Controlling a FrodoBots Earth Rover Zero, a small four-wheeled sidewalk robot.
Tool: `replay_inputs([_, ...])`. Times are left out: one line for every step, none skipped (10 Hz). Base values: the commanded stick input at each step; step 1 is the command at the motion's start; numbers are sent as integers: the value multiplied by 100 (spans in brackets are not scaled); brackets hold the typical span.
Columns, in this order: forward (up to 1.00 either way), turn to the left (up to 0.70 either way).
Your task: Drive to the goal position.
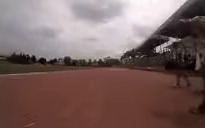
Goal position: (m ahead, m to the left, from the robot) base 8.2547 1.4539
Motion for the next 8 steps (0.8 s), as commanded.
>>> replay_inputs([70,0])
replay_inputs([70,0])
replay_inputs([70,0])
replay_inputs([70,0])
replay_inputs([70,0])
replay_inputs([70,0])
replay_inputs([70,0])
replay_inputs([70,0])
